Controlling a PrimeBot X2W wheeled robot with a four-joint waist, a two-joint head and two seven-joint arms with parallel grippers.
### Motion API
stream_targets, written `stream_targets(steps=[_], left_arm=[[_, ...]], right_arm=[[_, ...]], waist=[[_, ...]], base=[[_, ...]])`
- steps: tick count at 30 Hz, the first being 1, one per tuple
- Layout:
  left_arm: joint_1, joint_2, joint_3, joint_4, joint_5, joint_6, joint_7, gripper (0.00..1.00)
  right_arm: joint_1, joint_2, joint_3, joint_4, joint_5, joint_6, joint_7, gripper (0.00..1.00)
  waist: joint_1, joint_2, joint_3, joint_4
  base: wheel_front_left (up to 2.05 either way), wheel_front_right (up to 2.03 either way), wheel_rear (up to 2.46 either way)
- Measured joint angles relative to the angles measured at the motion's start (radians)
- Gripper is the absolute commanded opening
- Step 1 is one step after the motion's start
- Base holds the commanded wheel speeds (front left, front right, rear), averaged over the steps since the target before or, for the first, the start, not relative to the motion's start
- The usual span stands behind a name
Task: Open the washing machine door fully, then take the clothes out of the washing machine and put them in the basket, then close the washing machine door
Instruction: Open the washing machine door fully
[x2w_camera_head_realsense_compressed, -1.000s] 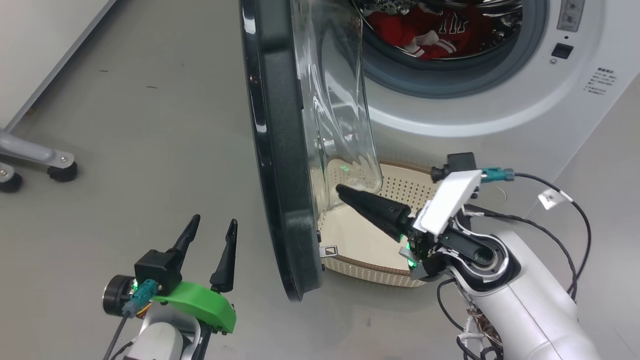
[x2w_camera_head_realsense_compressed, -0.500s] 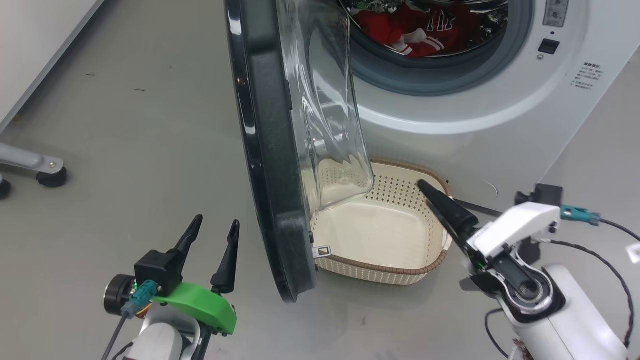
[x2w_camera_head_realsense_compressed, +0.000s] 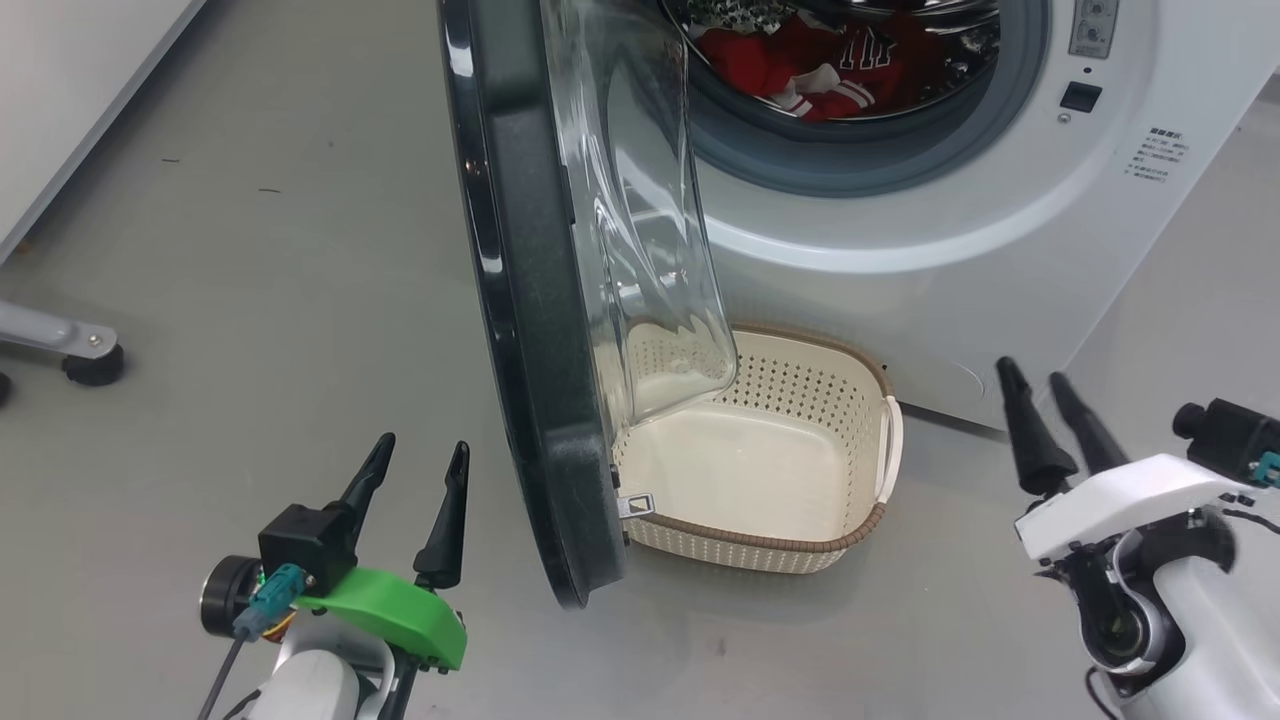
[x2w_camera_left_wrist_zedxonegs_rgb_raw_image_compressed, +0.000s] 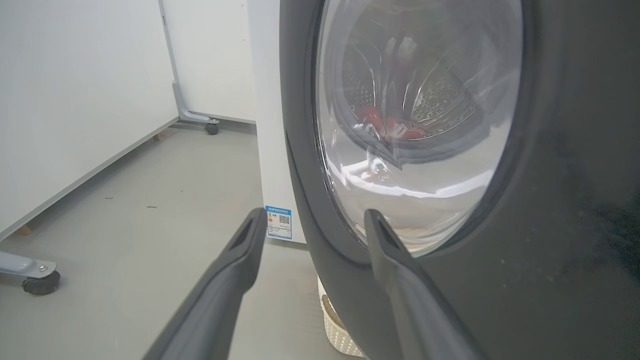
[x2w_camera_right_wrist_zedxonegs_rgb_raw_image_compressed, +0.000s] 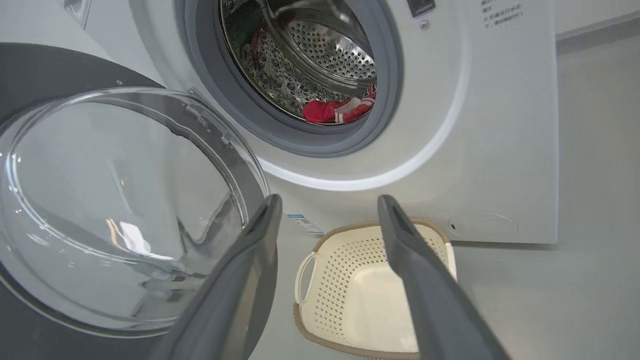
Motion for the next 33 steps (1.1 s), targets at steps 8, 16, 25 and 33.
stream_targets(steps=[8,16,25,33], left_arm=[[0.001,0.000,0.007,-0.001,0.000,0.001,0.000,1.00],[0.010,0.000,0.011,-0.002,0.000,0.001,0.000,1.00],[0.018,0.000,0.013,-0.002,0.000,0.001,0.000,1.00],[0.020,0.000,0.013,-0.001,0.000,0.001,0.000,1.00]], right_arm=[[0.000,-0.030,0.023,0.023,-0.280,-0.111,-0.213,1.00],[0.000,-0.028,0.044,0.050,-0.446,-0.207,-0.198,1.00],[0.007,0.043,-0.011,0.010,-0.550,-0.223,-0.193,1.00],[0.063,0.082,-0.021,0.009,-0.610,-0.223,-0.193,1.00]], waist=[[0.0000,0.0000,-0.008,-0.003],[0.0000,0.0000,-0.015,-0.004],[0.0000,0.0000,-0.018,-0.005],[0.0000,0.0000,-0.024,-0.002]], base=[[0.00,0.00,0.00],[0.00,0.00,0.00],[0.00,0.00,0.00],[0.00,0.00,0.00]])
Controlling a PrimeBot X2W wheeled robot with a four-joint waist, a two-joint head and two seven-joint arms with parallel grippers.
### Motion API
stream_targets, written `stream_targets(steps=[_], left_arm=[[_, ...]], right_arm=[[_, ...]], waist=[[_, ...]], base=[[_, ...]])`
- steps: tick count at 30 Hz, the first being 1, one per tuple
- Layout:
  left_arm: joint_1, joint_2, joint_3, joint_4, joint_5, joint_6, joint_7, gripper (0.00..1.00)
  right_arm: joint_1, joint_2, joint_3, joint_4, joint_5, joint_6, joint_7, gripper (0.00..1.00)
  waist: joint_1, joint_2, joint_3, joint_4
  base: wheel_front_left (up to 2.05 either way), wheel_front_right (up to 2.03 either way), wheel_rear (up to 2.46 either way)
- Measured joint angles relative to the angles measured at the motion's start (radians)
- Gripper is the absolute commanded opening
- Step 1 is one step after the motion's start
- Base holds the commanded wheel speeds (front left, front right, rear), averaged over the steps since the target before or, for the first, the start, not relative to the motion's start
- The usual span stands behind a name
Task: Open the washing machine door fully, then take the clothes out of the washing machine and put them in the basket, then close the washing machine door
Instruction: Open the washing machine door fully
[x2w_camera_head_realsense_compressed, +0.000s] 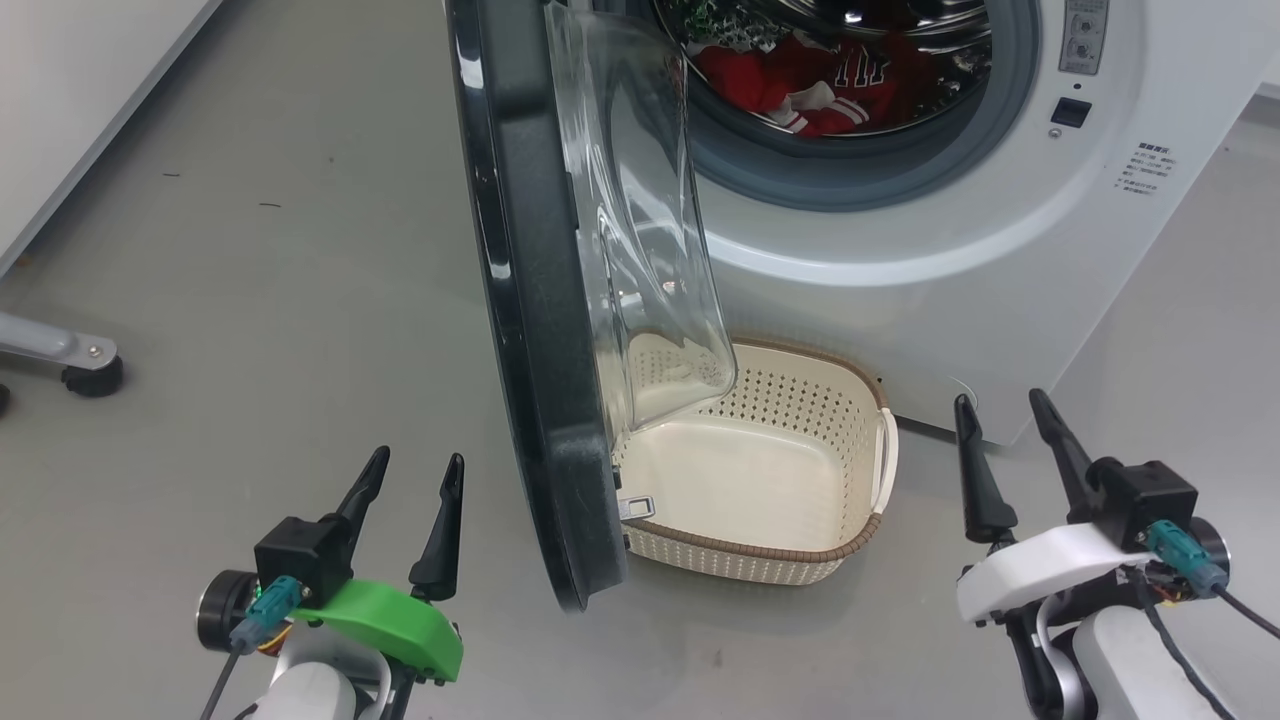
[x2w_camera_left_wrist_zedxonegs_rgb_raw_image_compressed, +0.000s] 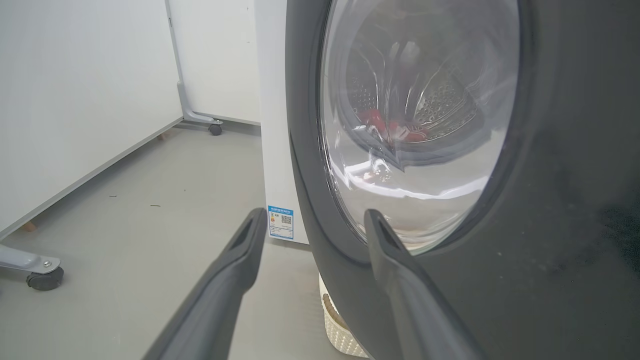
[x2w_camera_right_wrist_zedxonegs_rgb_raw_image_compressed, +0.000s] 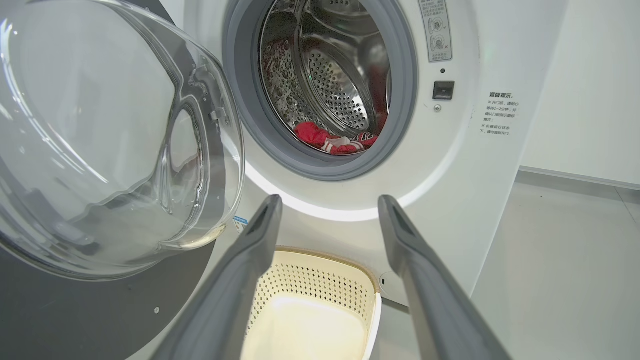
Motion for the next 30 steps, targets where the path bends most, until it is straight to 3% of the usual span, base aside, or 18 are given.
stream_targets(steps=[19,30], left_arm=[[0.015,0.000,-0.006,0.025,0.000,0.003,0.000,1.00],[0.015,0.000,-0.006,0.023,0.000,0.008,0.000,1.00]], right_arm=[[0.041,0.057,-0.039,0.004,-0.063,0.004,0.000,1.00],[0.041,0.077,-0.071,-0.032,-0.109,0.026,0.000,1.00]], waist=[[0.0000,0.0000,-0.015,0.007],[0.0000,0.0000,-0.016,0.010]], base=[[0.00,0.00,0.00],[0.00,0.00,0.00]])
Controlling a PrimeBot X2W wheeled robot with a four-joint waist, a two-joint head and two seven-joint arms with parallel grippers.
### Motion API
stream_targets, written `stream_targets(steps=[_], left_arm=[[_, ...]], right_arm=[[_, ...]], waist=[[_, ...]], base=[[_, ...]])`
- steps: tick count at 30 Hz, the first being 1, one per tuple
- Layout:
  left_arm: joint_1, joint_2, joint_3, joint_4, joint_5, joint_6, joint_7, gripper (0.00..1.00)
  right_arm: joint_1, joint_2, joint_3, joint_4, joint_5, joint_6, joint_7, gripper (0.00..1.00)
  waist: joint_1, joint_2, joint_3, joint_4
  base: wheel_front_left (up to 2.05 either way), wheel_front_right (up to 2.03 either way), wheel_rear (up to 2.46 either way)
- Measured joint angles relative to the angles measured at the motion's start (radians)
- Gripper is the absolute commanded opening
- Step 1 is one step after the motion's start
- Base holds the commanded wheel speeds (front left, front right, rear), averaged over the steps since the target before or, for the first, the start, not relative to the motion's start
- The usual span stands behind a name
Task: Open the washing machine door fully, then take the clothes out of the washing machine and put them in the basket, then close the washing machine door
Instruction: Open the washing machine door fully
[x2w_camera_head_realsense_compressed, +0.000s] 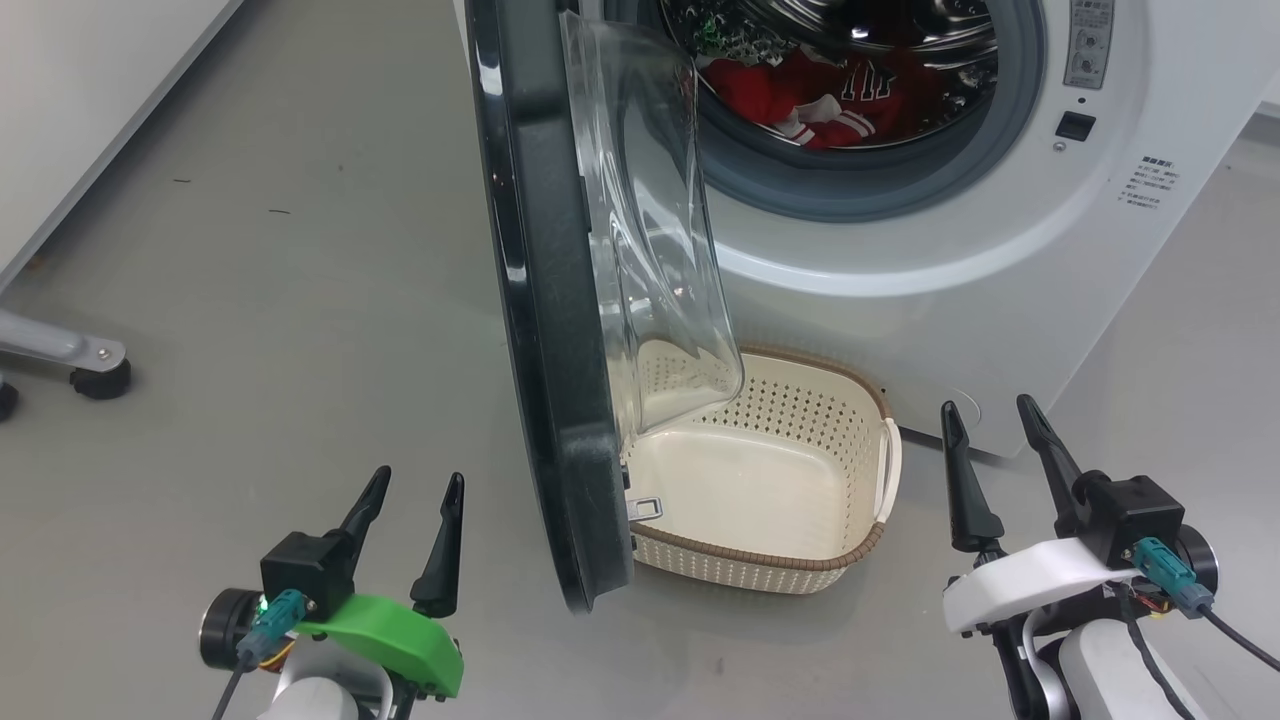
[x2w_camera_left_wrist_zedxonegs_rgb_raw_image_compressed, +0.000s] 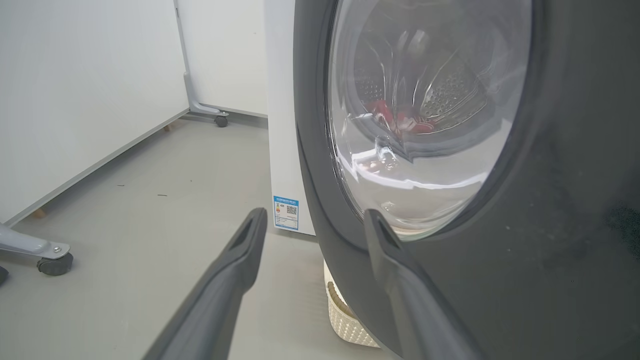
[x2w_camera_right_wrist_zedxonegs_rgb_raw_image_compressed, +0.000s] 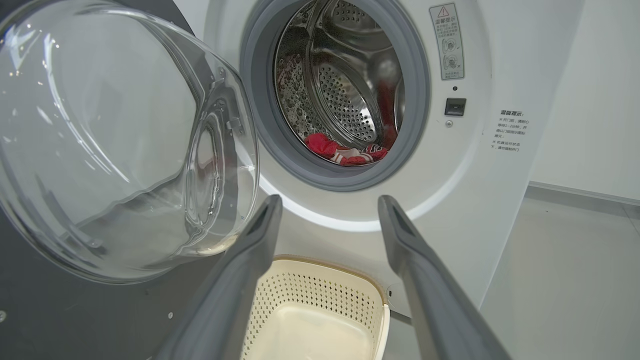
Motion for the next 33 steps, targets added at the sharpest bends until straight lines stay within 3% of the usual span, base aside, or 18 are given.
stream_targets(steps=[8,9,10,11,12,22,33], left_arm=[[0.000,0.000,0.000,-0.005,0.000,0.000,0.000,0.98],[0.000,0.000,0.000,-0.006,0.000,0.000,0.000,0.85],[0.000,0.000,0.000,-0.006,0.000,0.000,0.000,0.43],[0.000,0.000,0.000,-0.007,0.000,0.000,0.000,0.12],[0.000,0.000,0.001,-0.010,0.000,0.001,0.000,0.00],[-0.002,0.003,0.027,-0.065,0.014,0.015,0.000,0.00],[-0.037,0.021,0.101,-0.282,0.049,0.044,0.000,0.00]], right_arm=[[0.002,0.009,-0.015,-0.003,-0.015,0.016,0.000,1.00],[0.003,0.010,-0.017,-0.003,-0.017,0.021,0.000,1.00],[0.003,0.010,-0.017,-0.003,-0.017,0.021,0.000,1.00],[0.005,0.011,-0.018,-0.003,-0.019,0.021,0.000,1.00],[0.009,0.012,-0.020,-0.003,-0.022,0.022,0.000,1.00],[0.021,0.021,-0.034,-0.002,-0.045,0.043,0.000,1.00],[0.036,0.032,-0.052,-0.002,-0.061,0.057,0.000,1.00]], waist=[[0.0000,0.0000,-0.003,0.001],[0.0001,0.0000,-0.004,0.002],[0.0001,0.0000,-0.004,0.002],[0.0000,0.0000,-0.004,0.002],[0.0001,0.0000,-0.004,0.002],[0.0000,0.0000,-0.005,0.009],[0.0000,0.0000,-0.004,0.017]], base=[[0.00,0.00,0.00],[0.00,0.00,0.00],[0.00,0.00,0.00],[0.00,0.00,0.00],[0.00,0.00,0.00],[0.00,0.00,0.00],[0.00,0.00,0.00]])
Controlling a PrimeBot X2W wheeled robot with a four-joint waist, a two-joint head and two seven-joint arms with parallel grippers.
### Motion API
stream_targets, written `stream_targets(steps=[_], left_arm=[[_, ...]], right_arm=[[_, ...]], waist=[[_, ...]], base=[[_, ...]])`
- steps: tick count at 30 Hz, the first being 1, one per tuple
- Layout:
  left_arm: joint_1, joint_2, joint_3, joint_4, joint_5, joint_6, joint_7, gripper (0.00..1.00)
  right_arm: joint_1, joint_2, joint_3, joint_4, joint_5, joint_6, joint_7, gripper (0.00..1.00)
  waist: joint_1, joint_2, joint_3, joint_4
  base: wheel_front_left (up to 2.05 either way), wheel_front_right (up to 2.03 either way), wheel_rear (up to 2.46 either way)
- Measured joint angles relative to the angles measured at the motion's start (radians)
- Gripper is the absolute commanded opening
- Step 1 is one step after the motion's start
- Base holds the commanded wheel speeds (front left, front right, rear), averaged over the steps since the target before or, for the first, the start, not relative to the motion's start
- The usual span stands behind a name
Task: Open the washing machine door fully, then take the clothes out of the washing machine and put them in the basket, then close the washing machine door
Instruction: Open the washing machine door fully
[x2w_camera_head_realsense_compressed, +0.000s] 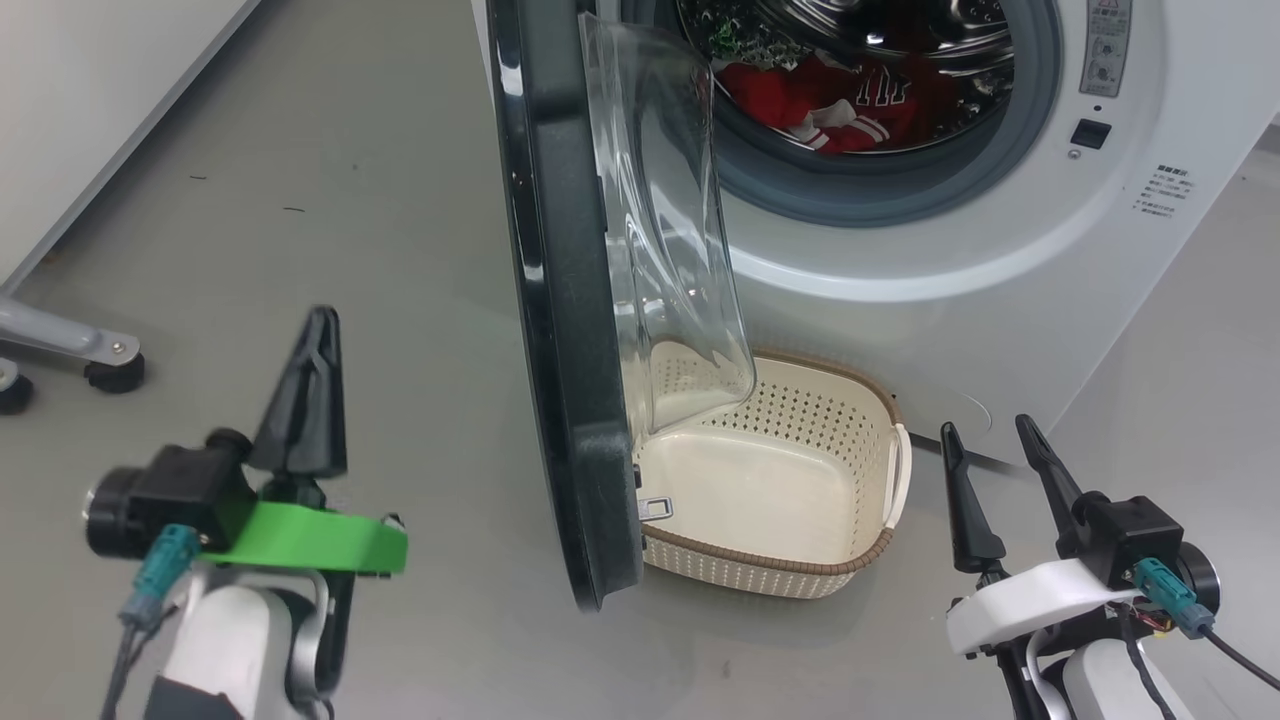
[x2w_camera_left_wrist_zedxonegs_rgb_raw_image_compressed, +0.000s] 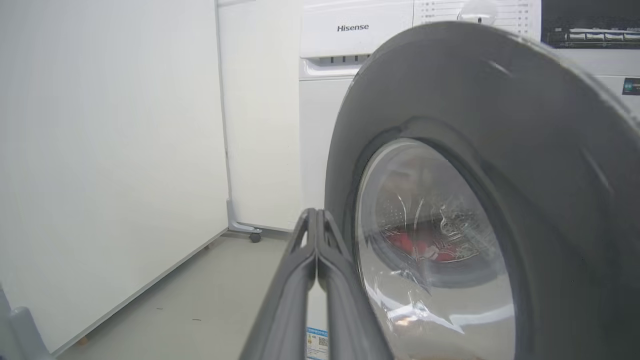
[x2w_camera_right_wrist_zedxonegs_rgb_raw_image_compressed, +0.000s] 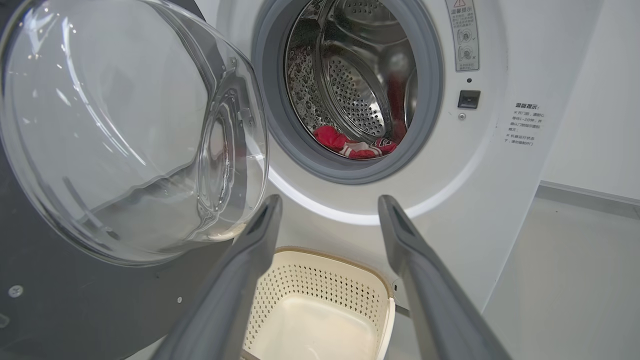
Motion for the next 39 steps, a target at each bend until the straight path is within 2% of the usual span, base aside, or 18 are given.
stream_targets(steps=[6,13,19,24,29,33,39], left_arm=[[-0.044,-0.001,0.008,-0.212,0.028,-0.004,-0.005,0.00],[-0.055,-0.005,-0.081,-0.364,0.032,-0.073,-0.006,0.00],[-0.012,-0.006,-0.238,-0.371,0.023,-0.107,-0.002,0.00],[0.042,-0.005,-0.382,-0.354,-0.025,-0.116,0.070,0.00],[0.074,0.002,-0.481,-0.340,-0.079,-0.117,0.142,0.00],[0.091,0.022,-0.523,-0.319,-0.109,-0.117,0.195,0.00],[0.112,0.045,-0.531,-0.276,-0.147,-0.117,0.252,0.00]], right_arm=[[0.002,0.004,-0.010,0.000,-0.008,0.012,0.000,1.00],[0.003,0.012,-0.012,0.000,-0.017,0.026,0.000,1.00],[0.006,0.018,-0.014,0.000,-0.027,0.035,0.000,1.00],[0.014,0.022,-0.019,0.001,-0.030,0.039,0.000,1.00],[0.020,0.026,-0.024,0.002,-0.037,0.044,0.000,1.00],[0.021,0.028,-0.027,0.002,-0.038,0.048,0.000,1.00],[0.021,0.030,-0.032,0.002,-0.045,0.052,0.000,1.00]], waist=[[0.0000,0.0000,-0.003,0.005],[0.0000,0.0000,-0.009,0.005],[0.0000,0.0000,-0.013,-0.002],[0.0000,0.0000,-0.015,-0.008],[0.0000,0.0000,-0.014,-0.012],[0.0000,0.0000,-0.011,-0.015],[0.0000,0.0000,-0.005,-0.018]], base=[[0.00,0.00,0.00],[0.00,0.00,0.00],[0.00,0.00,0.00],[0.00,0.00,0.00],[0.00,0.00,0.00],[0.00,0.00,0.00],[0.00,0.00,0.00]])
